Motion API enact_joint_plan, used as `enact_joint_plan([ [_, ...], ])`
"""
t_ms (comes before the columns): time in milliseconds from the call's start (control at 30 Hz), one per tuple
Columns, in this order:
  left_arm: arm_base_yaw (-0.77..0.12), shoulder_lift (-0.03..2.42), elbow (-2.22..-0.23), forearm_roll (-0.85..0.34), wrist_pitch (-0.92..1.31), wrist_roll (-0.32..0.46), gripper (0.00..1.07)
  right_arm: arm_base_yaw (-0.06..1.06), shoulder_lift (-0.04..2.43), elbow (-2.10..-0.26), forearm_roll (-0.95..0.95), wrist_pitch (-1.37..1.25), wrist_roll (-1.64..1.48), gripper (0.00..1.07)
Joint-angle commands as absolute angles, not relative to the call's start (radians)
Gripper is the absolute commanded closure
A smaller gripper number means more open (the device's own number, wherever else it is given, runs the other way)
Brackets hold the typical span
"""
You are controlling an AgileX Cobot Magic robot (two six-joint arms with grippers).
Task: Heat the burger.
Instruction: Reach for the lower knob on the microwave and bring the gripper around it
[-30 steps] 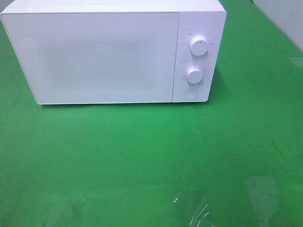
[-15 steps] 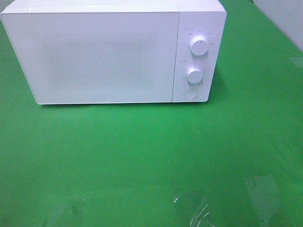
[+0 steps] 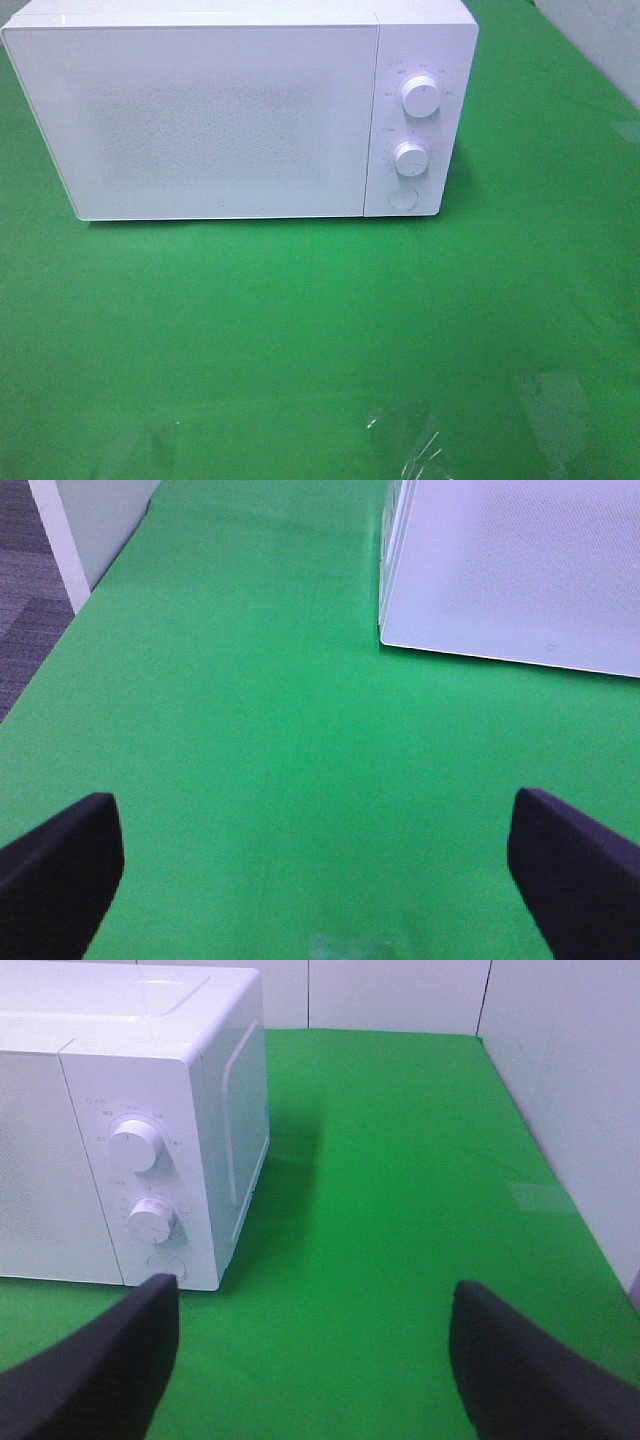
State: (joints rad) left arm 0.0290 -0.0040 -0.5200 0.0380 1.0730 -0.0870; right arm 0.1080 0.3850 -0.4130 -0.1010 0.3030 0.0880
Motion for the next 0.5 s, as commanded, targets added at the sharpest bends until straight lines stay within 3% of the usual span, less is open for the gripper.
enact_joint_plan([
  [33,0.030,-0.021,-0.518,0.032,1.069,-0.090,0.10,0.110,0.426,-0.387,-0.107,0.210,0.095,0.34],
  [500,0.030,-0.021,-0.518,0.032,1.069,-0.090,0.10,0.110,0.756,-0.274,-0.096,-0.221,0.075,0.34],
])
